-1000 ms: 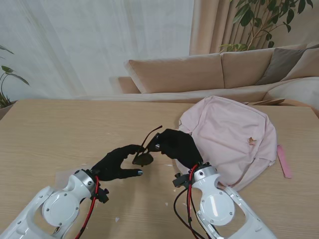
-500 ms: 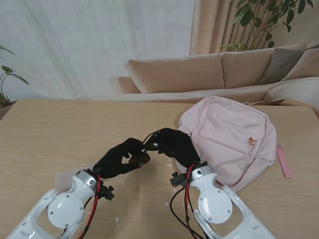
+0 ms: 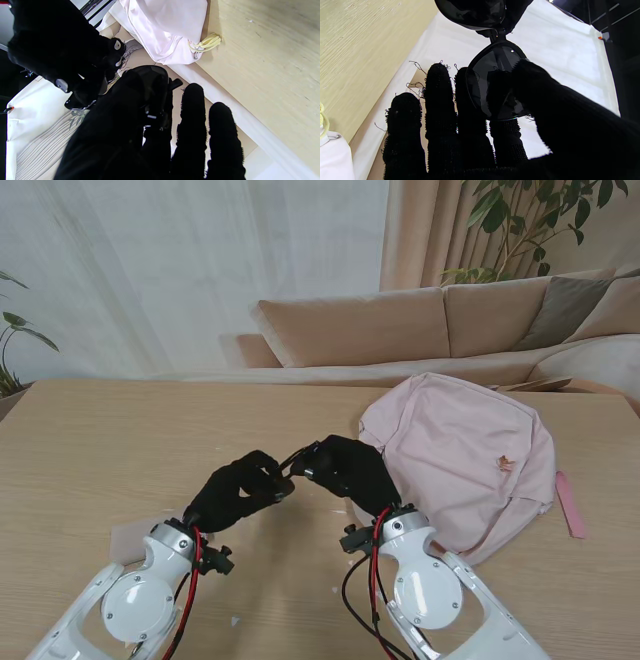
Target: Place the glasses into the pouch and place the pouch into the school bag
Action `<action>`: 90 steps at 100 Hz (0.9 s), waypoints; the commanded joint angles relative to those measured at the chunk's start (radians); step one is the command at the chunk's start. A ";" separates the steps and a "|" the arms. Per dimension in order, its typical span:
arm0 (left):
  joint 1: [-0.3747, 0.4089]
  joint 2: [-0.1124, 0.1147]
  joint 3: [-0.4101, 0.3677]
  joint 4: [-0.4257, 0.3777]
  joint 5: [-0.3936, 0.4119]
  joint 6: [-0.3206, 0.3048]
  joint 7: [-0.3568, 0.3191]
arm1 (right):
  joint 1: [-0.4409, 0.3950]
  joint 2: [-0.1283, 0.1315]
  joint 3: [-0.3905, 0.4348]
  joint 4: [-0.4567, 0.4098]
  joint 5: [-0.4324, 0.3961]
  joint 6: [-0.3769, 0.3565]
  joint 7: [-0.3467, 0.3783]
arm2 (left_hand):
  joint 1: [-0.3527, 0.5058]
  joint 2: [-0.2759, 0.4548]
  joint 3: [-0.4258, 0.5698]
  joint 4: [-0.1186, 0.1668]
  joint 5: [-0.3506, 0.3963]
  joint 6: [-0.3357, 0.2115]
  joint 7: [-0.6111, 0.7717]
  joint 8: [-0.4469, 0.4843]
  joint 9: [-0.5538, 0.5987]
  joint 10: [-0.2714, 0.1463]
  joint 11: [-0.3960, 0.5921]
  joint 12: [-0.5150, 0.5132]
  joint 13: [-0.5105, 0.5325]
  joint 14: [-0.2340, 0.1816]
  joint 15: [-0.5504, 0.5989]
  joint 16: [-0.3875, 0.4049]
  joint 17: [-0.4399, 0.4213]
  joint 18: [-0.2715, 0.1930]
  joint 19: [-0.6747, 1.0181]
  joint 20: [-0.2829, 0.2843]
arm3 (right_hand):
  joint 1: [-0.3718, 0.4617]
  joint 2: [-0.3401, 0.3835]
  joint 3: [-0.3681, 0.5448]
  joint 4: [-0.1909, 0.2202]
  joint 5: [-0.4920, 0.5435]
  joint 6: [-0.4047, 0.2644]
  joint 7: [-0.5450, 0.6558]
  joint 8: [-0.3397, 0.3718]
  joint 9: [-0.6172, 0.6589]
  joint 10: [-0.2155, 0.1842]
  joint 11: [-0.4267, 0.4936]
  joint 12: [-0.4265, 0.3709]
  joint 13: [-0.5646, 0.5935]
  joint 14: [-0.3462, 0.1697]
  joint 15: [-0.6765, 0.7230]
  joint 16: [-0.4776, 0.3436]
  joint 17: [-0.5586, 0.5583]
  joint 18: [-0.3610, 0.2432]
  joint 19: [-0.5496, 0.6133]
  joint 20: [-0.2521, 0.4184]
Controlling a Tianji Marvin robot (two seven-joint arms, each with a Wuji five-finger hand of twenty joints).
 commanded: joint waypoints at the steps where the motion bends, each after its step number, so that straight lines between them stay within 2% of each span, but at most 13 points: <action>1: 0.003 -0.013 0.001 -0.005 0.006 -0.011 -0.001 | -0.012 -0.001 0.002 -0.006 -0.011 0.003 0.009 | 0.086 0.069 0.019 0.030 0.042 -0.071 0.097 0.034 0.068 -0.019 0.076 -0.010 0.027 0.011 0.023 0.026 0.006 0.010 0.035 -0.016 | -0.069 -0.029 0.029 -0.011 0.003 0.037 -0.099 -0.025 -0.041 0.009 -0.014 -0.024 -0.025 0.017 -0.026 -0.017 -0.018 0.013 -0.026 -0.006; 8: 0.004 -0.016 0.000 -0.007 0.001 -0.011 0.010 | -0.016 -0.001 0.005 -0.009 -0.020 0.007 0.001 | 0.087 0.069 0.022 0.030 0.051 -0.078 0.099 0.038 0.070 -0.015 0.078 -0.011 0.028 0.016 0.026 0.026 0.006 0.012 0.038 -0.017 | -0.107 -0.019 0.019 0.013 0.036 0.060 -0.194 -0.004 -0.048 0.017 -0.029 -0.034 -0.033 0.024 -0.036 -0.020 -0.028 0.020 -0.033 -0.004; 10: 0.005 -0.017 -0.001 -0.007 0.000 -0.011 0.013 | -0.018 -0.001 0.006 -0.010 -0.022 0.007 0.000 | 0.087 0.069 0.023 0.030 0.054 -0.080 0.099 0.038 0.071 -0.014 0.079 -0.011 0.029 0.017 0.027 0.026 0.006 0.013 0.039 -0.017 | -0.121 -0.013 0.017 0.027 0.046 0.066 -0.225 0.003 -0.052 0.020 -0.036 -0.037 -0.035 0.025 -0.041 -0.022 -0.030 0.021 -0.034 -0.003; 14: 0.004 -0.019 -0.003 -0.006 0.003 -0.012 0.022 | -0.021 -0.001 0.009 -0.012 -0.025 0.007 -0.001 | 0.087 0.068 0.024 0.030 0.062 -0.089 0.097 0.039 0.074 -0.008 0.080 -0.012 0.033 0.021 0.029 0.027 0.010 0.015 0.043 -0.017 | -0.148 -0.002 0.011 0.073 0.064 0.079 -0.307 0.063 -0.055 0.025 -0.053 -0.043 -0.039 0.028 -0.050 -0.025 -0.031 0.023 -0.036 -0.002; 16: 0.003 -0.019 -0.003 -0.005 0.005 -0.014 0.026 | -0.022 0.000 0.010 -0.012 -0.027 0.007 -0.002 | 0.088 0.069 0.025 0.030 0.066 -0.092 0.098 0.041 0.074 -0.007 0.081 -0.012 0.034 0.021 0.030 0.027 0.011 0.016 0.044 -0.017 | -0.156 0.000 0.005 0.080 0.067 0.086 -0.329 0.068 -0.055 0.027 -0.063 -0.047 -0.039 0.029 -0.056 -0.028 -0.032 0.024 -0.038 -0.003; 24: 0.001 -0.022 -0.007 -0.002 0.006 -0.019 0.038 | -0.028 -0.001 0.016 -0.016 -0.028 0.009 -0.006 | 0.092 0.076 0.024 0.028 0.097 -0.113 0.078 0.042 0.081 0.019 0.077 -0.019 0.046 0.031 0.031 0.025 0.019 0.022 0.048 -0.021 | -0.178 -0.006 -0.022 0.076 0.063 0.110 -0.400 0.048 -0.061 0.042 -0.103 -0.064 -0.041 0.036 -0.079 -0.040 -0.036 0.034 -0.046 -0.006; 26: 0.001 -0.023 -0.008 -0.003 0.002 -0.018 0.038 | -0.029 -0.001 0.017 -0.017 -0.026 0.009 -0.006 | 0.095 0.083 0.023 0.028 0.101 -0.114 0.075 0.043 0.082 0.004 0.078 -0.020 0.046 0.032 0.031 0.025 0.019 0.024 0.049 -0.022 | -0.181 -0.008 -0.027 0.075 0.059 0.117 -0.413 0.040 -0.062 0.047 -0.110 -0.066 -0.044 0.039 -0.084 -0.042 -0.039 0.036 -0.048 -0.007; 32: 0.002 -0.023 -0.012 -0.005 -0.005 -0.016 0.036 | -0.034 -0.001 0.021 -0.020 -0.023 0.010 -0.007 | 0.142 0.120 -0.054 0.040 0.128 -0.112 0.035 0.058 0.077 0.013 0.085 -0.034 0.049 0.041 0.030 0.023 0.019 0.028 0.051 -0.031 | -0.204 -0.002 -0.049 0.069 0.056 0.131 -0.442 0.011 -0.063 0.054 -0.132 -0.075 -0.046 0.043 -0.096 -0.048 -0.041 0.039 -0.050 -0.007; 38: 0.001 -0.023 -0.014 -0.005 -0.006 -0.015 0.037 | -0.037 -0.001 0.025 -0.022 -0.021 0.011 -0.006 | 0.162 0.141 -0.085 0.045 0.143 -0.107 0.016 0.056 0.072 0.023 0.092 -0.041 0.051 0.044 0.033 0.026 0.021 0.030 0.053 -0.032 | -0.224 0.005 -0.068 0.067 0.051 0.143 -0.456 -0.017 -0.063 0.061 -0.148 -0.081 -0.047 0.047 -0.109 -0.056 -0.044 0.044 -0.056 -0.010; 60: -0.001 -0.023 -0.023 -0.001 0.014 -0.017 0.044 | -0.057 0.001 0.047 -0.037 -0.046 0.040 -0.015 | 0.164 0.145 -0.083 0.050 0.160 -0.099 0.000 0.056 0.067 0.030 0.110 -0.025 0.051 0.047 0.049 0.039 0.018 0.033 0.056 -0.030 | -0.265 0.049 -0.130 0.067 0.003 0.152 -0.486 -0.063 -0.119 0.068 -0.164 -0.081 -0.102 0.052 -0.127 -0.061 -0.091 0.038 -0.070 -0.012; 73: 0.000 -0.023 -0.033 -0.004 0.042 -0.007 0.056 | -0.072 0.006 0.062 -0.044 -0.104 0.055 -0.026 | 0.164 0.143 -0.080 0.050 0.163 -0.098 -0.004 0.059 0.067 0.035 0.110 -0.024 0.050 0.052 0.051 0.042 0.018 0.035 0.057 -0.029 | -0.267 0.073 -0.169 0.079 -0.049 0.122 -0.461 -0.043 -0.175 0.052 -0.146 -0.067 -0.153 0.046 -0.132 -0.062 -0.125 0.028 -0.084 -0.013; 78: 0.000 -0.021 -0.039 -0.008 0.060 0.006 0.053 | -0.077 0.010 0.069 -0.045 -0.125 0.058 -0.022 | 0.164 0.146 -0.081 0.050 0.164 -0.098 -0.006 0.061 0.065 0.034 0.109 -0.024 0.047 0.051 0.050 0.042 0.018 0.034 0.056 -0.030 | -0.265 0.087 -0.190 0.085 -0.119 0.082 -0.450 0.007 -0.231 0.026 -0.125 -0.055 -0.199 0.039 -0.145 -0.066 -0.153 0.021 -0.101 -0.014; 90: 0.003 -0.012 -0.053 -0.022 0.104 0.045 0.026 | -0.087 0.014 0.080 -0.050 -0.157 0.066 -0.021 | 0.164 0.154 -0.087 0.050 0.161 -0.101 -0.012 0.066 0.056 0.029 0.108 -0.021 0.035 0.047 0.047 0.044 0.008 0.024 0.052 -0.031 | -0.250 0.108 -0.202 0.101 -0.257 0.039 -0.448 0.109 -0.380 -0.032 -0.047 -0.017 -0.326 0.019 -0.154 -0.065 -0.235 0.006 -0.131 -0.002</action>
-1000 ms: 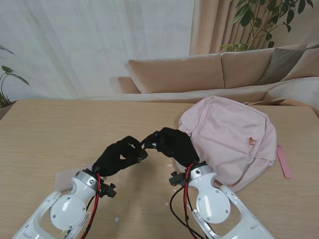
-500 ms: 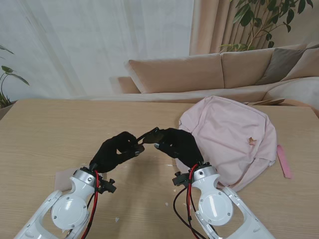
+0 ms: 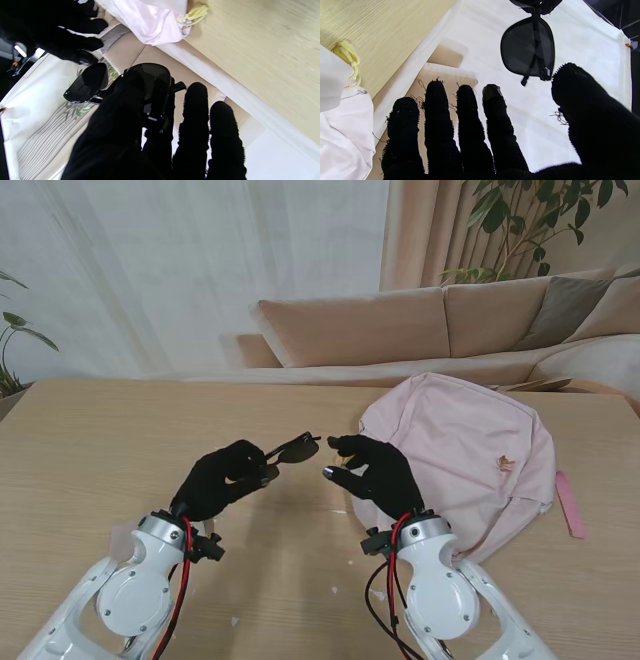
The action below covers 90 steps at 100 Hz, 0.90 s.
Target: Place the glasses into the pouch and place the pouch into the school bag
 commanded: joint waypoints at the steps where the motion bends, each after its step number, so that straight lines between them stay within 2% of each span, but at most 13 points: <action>1: 0.006 0.006 -0.008 -0.019 0.017 0.020 -0.034 | -0.013 0.004 0.004 -0.007 -0.009 0.008 0.016 | 0.099 0.131 0.030 0.051 0.048 -0.065 0.040 0.024 0.045 -0.001 0.085 0.020 0.007 0.005 0.023 0.027 -0.011 0.002 0.030 -0.007 | -0.021 0.013 -0.014 0.028 -0.088 -0.051 0.013 0.049 -0.085 -0.050 0.033 0.022 -0.078 -0.031 -0.009 -0.012 -0.047 -0.029 -0.026 0.001; 13: 0.002 0.015 -0.013 -0.018 0.089 0.046 -0.052 | -0.024 0.020 0.020 -0.016 -0.075 0.014 0.045 | 0.099 0.137 0.023 0.052 0.047 -0.072 0.036 0.035 0.040 -0.005 0.087 0.023 0.002 -0.001 0.023 0.030 -0.014 -0.002 0.028 -0.008 | 0.011 0.014 0.047 0.047 -0.213 -0.107 0.003 0.091 -0.202 -0.116 0.019 0.013 -0.191 -0.068 -0.084 -0.046 -0.123 -0.063 -0.106 -0.006; 30: -0.005 0.029 -0.008 -0.015 0.174 0.070 -0.080 | -0.026 0.046 0.037 -0.023 -0.162 -0.013 0.111 | 0.099 0.143 0.015 0.054 0.045 -0.077 0.028 0.049 0.035 -0.007 0.088 0.025 -0.003 -0.003 0.022 0.032 -0.016 -0.009 0.027 -0.008 | 0.111 0.010 0.115 0.072 -0.340 -0.215 -0.003 0.090 -0.342 -0.199 -0.080 -0.033 -0.319 -0.138 -0.244 -0.131 -0.214 -0.133 -0.278 -0.062; 41: -0.008 0.035 -0.001 -0.016 0.216 0.078 -0.093 | -0.016 0.061 0.034 -0.021 -0.216 -0.030 0.149 | 0.099 0.145 0.011 0.056 0.045 -0.082 0.025 0.055 0.034 -0.009 0.088 0.026 -0.003 -0.007 0.021 0.033 -0.016 -0.010 0.026 -0.008 | 0.123 -0.002 0.132 0.078 -0.370 -0.230 0.003 0.089 -0.360 -0.220 -0.096 -0.041 -0.341 -0.161 -0.274 -0.149 -0.230 -0.152 -0.322 -0.074; 56: -0.011 0.046 0.009 -0.026 0.265 0.086 -0.130 | 0.024 0.073 0.006 0.002 -0.266 -0.038 0.185 | 0.099 0.149 0.003 0.057 0.042 -0.087 0.021 0.066 0.032 -0.014 0.087 0.026 -0.003 -0.012 0.019 0.034 -0.016 -0.014 0.025 -0.009 | 0.085 -0.011 0.103 0.062 -0.349 -0.201 0.017 0.093 -0.335 -0.205 -0.085 -0.037 -0.318 -0.160 -0.272 -0.152 -0.221 -0.150 -0.330 -0.075; 72: -0.010 0.057 0.020 -0.042 0.285 0.088 -0.180 | 0.071 0.078 -0.034 0.039 -0.260 -0.039 0.216 | 0.099 0.151 -0.001 0.058 0.039 -0.088 0.018 0.078 0.031 -0.018 0.087 0.027 -0.003 -0.018 0.018 0.035 -0.015 -0.018 0.025 -0.009 | 0.067 -0.016 0.085 0.049 -0.302 -0.169 0.037 0.101 -0.286 -0.165 -0.053 -0.024 -0.266 -0.147 -0.246 -0.143 -0.180 -0.141 -0.310 -0.065; 90: -0.009 0.063 0.030 -0.056 0.291 0.085 -0.206 | 0.108 0.085 -0.071 0.074 -0.266 -0.043 0.251 | 0.099 0.152 -0.003 0.059 0.039 -0.090 0.014 0.086 0.030 -0.019 0.087 0.028 -0.002 -0.020 0.018 0.037 -0.015 -0.020 0.024 -0.010 | 0.077 -0.026 0.101 0.046 -0.261 -0.179 0.055 0.113 -0.253 -0.150 -0.039 -0.017 -0.216 -0.132 -0.212 -0.130 -0.141 -0.138 -0.269 -0.054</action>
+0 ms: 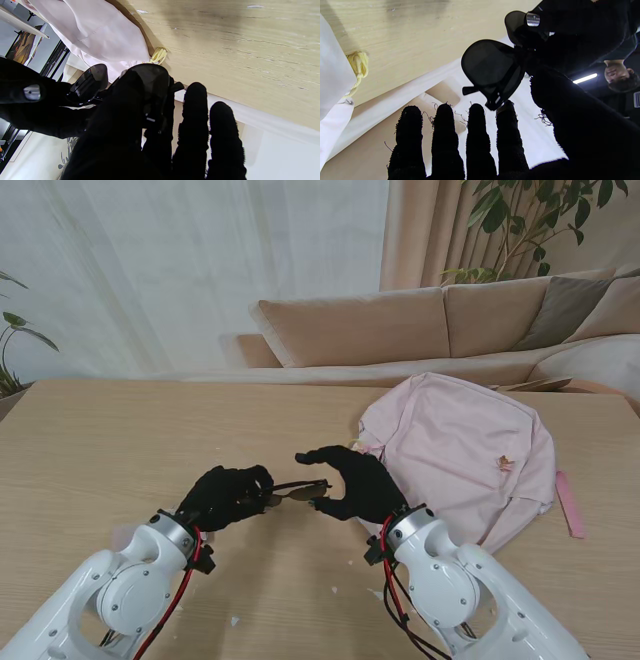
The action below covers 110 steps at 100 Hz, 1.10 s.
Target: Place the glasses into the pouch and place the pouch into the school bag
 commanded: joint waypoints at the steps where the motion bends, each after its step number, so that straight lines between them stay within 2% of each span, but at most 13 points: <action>1: 0.007 -0.002 0.003 -0.018 0.004 -0.004 -0.025 | 0.005 0.000 -0.014 0.016 -0.005 -0.009 0.021 | 0.094 0.128 0.038 0.059 0.038 -0.090 0.039 0.023 0.030 -0.017 0.087 0.027 -0.001 -0.013 0.018 0.028 -0.006 -0.019 0.024 -0.009 | -0.015 -0.023 0.007 -0.013 0.024 -0.009 0.024 0.023 0.029 0.003 0.008 0.006 0.036 -0.017 0.027 0.012 0.018 -0.018 0.041 0.015; 17: 0.007 -0.001 0.007 -0.026 0.010 -0.004 -0.031 | 0.025 0.002 -0.039 0.043 -0.005 -0.022 0.029 | 0.094 0.128 0.037 0.059 0.038 -0.092 0.038 0.027 0.029 -0.017 0.087 0.028 -0.001 -0.012 0.017 0.029 -0.003 -0.024 0.026 -0.009 | 0.006 -0.033 0.030 -0.013 0.100 -0.048 0.073 0.055 0.110 0.015 0.029 0.016 0.122 -0.002 0.084 0.040 0.084 -0.013 0.117 0.031; 33: 0.007 -0.001 0.009 -0.030 0.011 -0.008 -0.032 | 0.041 -0.002 -0.058 0.060 -0.006 -0.018 0.013 | 0.094 0.128 0.037 0.060 0.038 -0.092 0.036 0.030 0.029 -0.017 0.087 0.028 -0.002 -0.013 0.016 0.030 -0.003 -0.023 0.025 -0.009 | 0.016 -0.036 0.057 -0.013 0.138 0.005 0.105 0.091 0.178 0.037 0.082 0.040 0.206 0.005 0.158 0.078 0.156 -0.014 0.204 0.047; 50: 0.005 0.001 0.012 -0.032 0.018 -0.011 -0.035 | 0.056 -0.014 -0.078 0.084 0.004 -0.017 -0.032 | 0.094 0.128 0.036 0.060 0.037 -0.093 0.035 0.031 0.029 -0.018 0.087 0.028 -0.001 -0.014 0.016 0.030 -0.003 -0.022 0.025 -0.009 | 0.056 -0.008 0.080 -0.018 0.243 -0.011 0.141 0.110 0.312 0.038 0.119 0.050 0.321 0.011 0.230 0.106 0.243 -0.001 0.292 0.062; 54: 0.004 0.001 0.013 -0.032 0.020 -0.010 -0.034 | 0.058 -0.017 -0.081 0.087 0.007 -0.016 -0.041 | 0.094 0.128 0.036 0.060 0.037 -0.093 0.034 0.032 0.029 -0.018 0.087 0.028 -0.002 -0.014 0.016 0.030 -0.003 -0.022 0.025 -0.009 | 0.088 -0.017 0.067 -0.078 0.273 -0.026 0.188 0.033 0.355 0.037 0.112 0.047 0.352 0.014 0.238 0.109 0.262 0.004 0.314 0.047; 59: 0.003 0.001 0.013 -0.032 0.021 -0.010 -0.035 | 0.060 -0.019 -0.083 0.090 0.013 -0.017 -0.044 | 0.094 0.129 0.035 0.060 0.037 -0.093 0.034 0.032 0.029 -0.019 0.087 0.028 -0.002 -0.014 0.016 0.030 -0.003 -0.023 0.024 -0.010 | 0.121 -0.020 0.046 -0.118 0.293 -0.048 0.295 -0.070 0.414 0.033 0.108 0.043 0.396 0.017 0.252 0.114 0.290 0.013 0.336 0.040; 64: 0.001 0.001 0.013 -0.031 0.025 -0.010 -0.034 | 0.062 -0.020 -0.085 0.093 0.017 -0.018 -0.048 | 0.094 0.129 0.034 0.060 0.036 -0.093 0.033 0.031 0.028 -0.019 0.086 0.028 -0.002 -0.015 0.015 0.030 -0.003 -0.023 0.024 -0.010 | 0.158 -0.013 0.023 -0.133 0.313 -0.066 0.397 -0.158 0.476 0.034 0.098 0.034 0.442 0.022 0.262 0.116 0.320 0.025 0.356 0.037; 74: -0.001 0.000 0.015 -0.030 0.030 -0.009 -0.028 | 0.067 -0.025 -0.091 0.098 0.031 -0.009 -0.058 | 0.094 0.129 0.032 0.059 0.033 -0.093 0.032 0.030 0.027 -0.021 0.086 0.028 -0.003 -0.017 0.015 0.030 -0.002 -0.026 0.024 -0.010 | 0.212 0.043 0.013 -0.140 0.397 -0.067 0.453 -0.220 0.587 0.039 0.072 0.015 0.518 0.031 0.282 0.121 0.373 0.045 0.389 0.036; 84: 0.000 0.000 0.013 -0.033 0.033 -0.009 -0.028 | 0.069 -0.030 -0.095 0.102 0.047 -0.006 -0.066 | 0.094 0.131 0.029 0.059 0.027 -0.092 0.027 0.023 0.023 -0.021 0.083 0.027 -0.007 -0.017 0.013 0.030 -0.004 -0.026 0.023 -0.010 | 0.244 0.082 -0.004 -0.145 0.465 -0.057 0.485 -0.242 0.670 0.050 0.070 0.014 0.585 0.041 0.305 0.128 0.423 0.066 0.420 0.037; 96: 0.001 0.000 0.011 -0.034 0.035 -0.009 -0.026 | 0.069 -0.033 -0.096 0.103 0.060 -0.001 -0.070 | 0.094 0.125 0.026 0.060 0.021 -0.075 0.009 -0.025 0.013 -0.024 0.063 0.025 -0.023 -0.022 0.000 0.026 -0.015 -0.035 0.016 -0.012 | 0.277 0.081 -0.012 -0.154 0.494 -0.041 0.514 -0.219 0.730 0.074 0.081 0.020 0.656 0.040 0.330 0.136 0.483 0.078 0.444 0.034; 107: 0.005 0.000 0.007 -0.036 0.038 -0.011 -0.025 | 0.067 -0.036 -0.092 0.103 0.076 -0.004 -0.076 | 0.094 0.113 -0.003 0.066 -0.025 -0.041 -0.035 -0.132 -0.015 -0.029 -0.035 0.034 -0.068 -0.039 -0.057 0.001 -0.043 -0.048 -0.024 -0.024 | 0.285 0.066 -0.003 -0.165 0.511 -0.037 0.522 -0.175 0.764 0.094 0.093 0.030 0.704 0.032 0.342 0.142 0.530 0.084 0.455 0.022; 110: 0.005 0.000 0.006 -0.037 0.040 -0.012 -0.025 | 0.066 -0.038 -0.091 0.104 0.079 -0.005 -0.081 | 0.090 0.108 -0.011 0.068 -0.051 -0.031 -0.055 -0.163 -0.030 -0.032 -0.093 0.042 -0.091 -0.047 -0.089 -0.015 -0.057 -0.054 -0.046 -0.029 | 0.285 0.060 0.001 -0.167 0.515 -0.037 0.524 -0.169 0.771 0.095 0.094 0.031 0.713 0.031 0.344 0.143 0.539 0.084 0.458 0.021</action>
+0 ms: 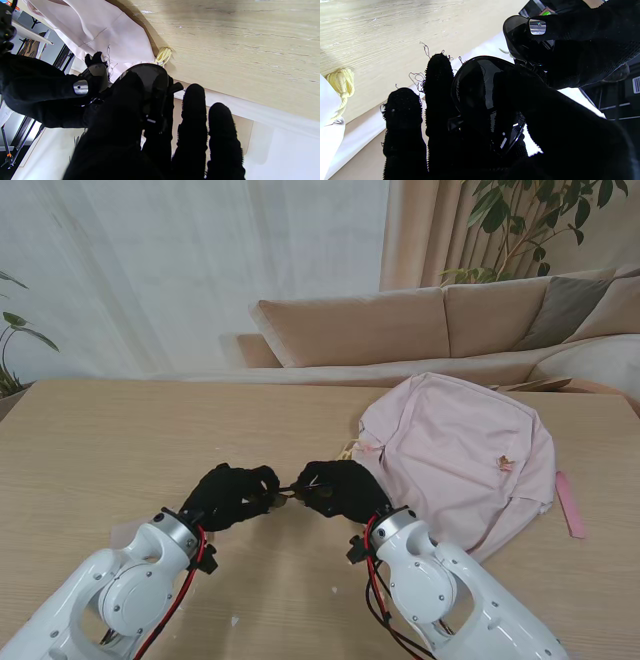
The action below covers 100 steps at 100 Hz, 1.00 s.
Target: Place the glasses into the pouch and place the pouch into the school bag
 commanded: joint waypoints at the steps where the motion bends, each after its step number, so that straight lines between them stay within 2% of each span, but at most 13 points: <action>1: 0.008 -0.004 -0.004 -0.014 0.005 -0.006 -0.012 | -0.008 -0.008 0.001 0.000 0.006 0.000 0.003 | 0.080 0.092 0.003 0.057 -0.056 -0.013 -0.027 -0.049 -0.034 -0.023 -0.079 0.025 -0.050 -0.028 -0.048 -0.030 -0.032 -0.032 -0.027 -0.020 | 0.063 0.033 0.033 -0.013 0.093 -0.043 0.111 0.054 0.066 0.014 0.019 0.015 0.057 0.001 0.019 0.016 0.026 0.017 0.030 -0.013; 7: 0.012 -0.004 -0.007 -0.016 0.003 -0.006 -0.011 | -0.010 -0.014 0.003 0.003 0.014 0.000 -0.015 | 0.026 0.080 0.010 0.061 -0.096 0.011 -0.090 -0.097 -0.095 -0.024 -0.124 0.006 -0.097 -0.039 -0.096 -0.048 -0.059 -0.043 -0.063 -0.027 | 0.063 0.017 0.051 -0.019 0.102 -0.043 0.110 0.068 0.078 0.021 0.018 0.016 0.073 0.005 0.019 0.019 0.042 0.021 0.031 -0.019; 10: 0.015 -0.004 -0.009 -0.019 0.000 -0.007 -0.012 | -0.012 -0.015 0.004 0.004 0.017 -0.001 -0.021 | -0.056 0.063 0.104 0.040 -0.115 0.020 -0.133 -0.103 -0.144 -0.025 -0.107 -0.036 -0.121 -0.045 -0.126 -0.057 -0.070 -0.047 -0.085 -0.021 | 0.062 0.013 0.053 -0.020 0.107 -0.045 0.113 0.072 0.082 0.021 0.019 0.017 0.077 0.004 0.021 0.020 0.049 0.022 0.034 -0.019; 16: 0.018 -0.004 -0.014 -0.023 -0.002 -0.009 -0.014 | -0.014 -0.017 0.007 0.004 0.019 -0.003 -0.028 | -0.207 0.056 0.240 0.028 -0.148 0.036 -0.202 -0.113 -0.261 -0.018 -0.053 -0.189 -0.170 -0.056 -0.183 -0.081 -0.092 -0.059 -0.120 -0.019 | 0.059 0.007 0.060 -0.021 0.109 -0.050 0.115 0.081 0.087 0.020 0.020 0.020 0.086 0.001 0.023 0.023 0.058 0.018 0.037 -0.021; 19: 0.019 -0.004 -0.016 -0.023 -0.002 -0.011 -0.013 | -0.015 -0.017 0.009 0.005 0.018 -0.004 -0.031 | -0.285 0.059 0.291 0.049 -0.168 0.044 -0.230 -0.113 -0.298 -0.022 -0.053 -0.238 -0.193 -0.062 -0.207 -0.090 -0.102 -0.066 -0.133 -0.019 | 0.059 0.005 0.064 -0.021 0.110 -0.049 0.116 0.085 0.089 0.022 0.021 0.022 0.088 0.002 0.024 0.024 0.060 0.017 0.038 -0.022; 22: 0.020 -0.005 -0.018 -0.024 -0.004 -0.012 -0.012 | -0.017 -0.018 0.011 0.005 0.020 -0.004 -0.034 | -0.330 0.052 0.316 0.047 -0.193 0.049 -0.256 -0.118 -0.337 -0.026 -0.069 -0.256 -0.220 -0.068 -0.234 -0.101 -0.117 -0.074 -0.150 -0.020 | 0.060 0.003 0.066 -0.021 0.111 -0.050 0.116 0.087 0.090 0.021 0.021 0.024 0.089 0.003 0.025 0.026 0.061 0.018 0.039 -0.022; 42: 0.032 -0.007 -0.035 -0.030 -0.025 -0.024 -0.005 | -0.027 -0.023 0.022 0.004 0.025 0.002 -0.054 | -0.501 0.036 0.323 0.040 -0.340 0.064 -0.393 -0.189 -0.572 -0.044 -0.170 -0.328 -0.392 -0.109 -0.418 -0.178 -0.219 -0.105 -0.361 -0.049 | 0.060 -0.002 0.075 -0.023 0.114 -0.048 0.114 0.096 0.091 0.026 0.025 0.033 0.093 0.004 0.034 0.035 0.065 0.022 0.044 -0.022; 53: 0.042 -0.011 -0.052 -0.033 -0.046 -0.037 0.009 | -0.035 -0.026 0.031 0.001 0.030 0.010 -0.065 | -0.560 0.031 0.304 0.033 -0.365 0.068 -0.437 -0.212 -0.634 -0.052 -0.201 -0.347 -0.442 -0.122 -0.491 -0.199 -0.244 -0.108 -0.490 -0.054 | 0.060 -0.005 0.078 -0.024 0.116 -0.045 0.113 0.099 0.092 0.029 0.026 0.035 0.093 0.006 0.036 0.038 0.068 0.023 0.047 -0.022; 70: 0.063 -0.008 -0.101 -0.048 -0.035 -0.036 -0.014 | -0.059 -0.026 0.064 -0.011 0.032 0.023 -0.072 | -0.567 0.039 0.281 0.036 -0.360 0.059 -0.440 -0.209 -0.642 -0.053 -0.207 -0.348 -0.448 -0.120 -0.531 -0.204 -0.241 -0.108 -0.575 -0.040 | 0.060 -0.006 0.081 -0.024 0.118 -0.044 0.111 0.100 0.092 0.031 0.024 0.035 0.092 0.008 0.035 0.040 0.067 0.023 0.047 -0.022; 100: 0.126 0.015 -0.206 -0.044 0.135 0.034 -0.131 | -0.098 -0.034 0.107 -0.023 0.059 0.016 -0.106 | -0.558 0.063 0.233 0.042 -0.366 0.041 -0.464 -0.212 -0.642 -0.069 -0.230 -0.362 -0.449 -0.126 -0.580 -0.220 -0.229 -0.116 -0.653 -0.030 | 0.062 -0.006 0.081 -0.025 0.119 -0.040 0.109 0.099 0.091 0.034 0.021 0.036 0.089 0.013 0.034 0.042 0.064 0.024 0.046 -0.023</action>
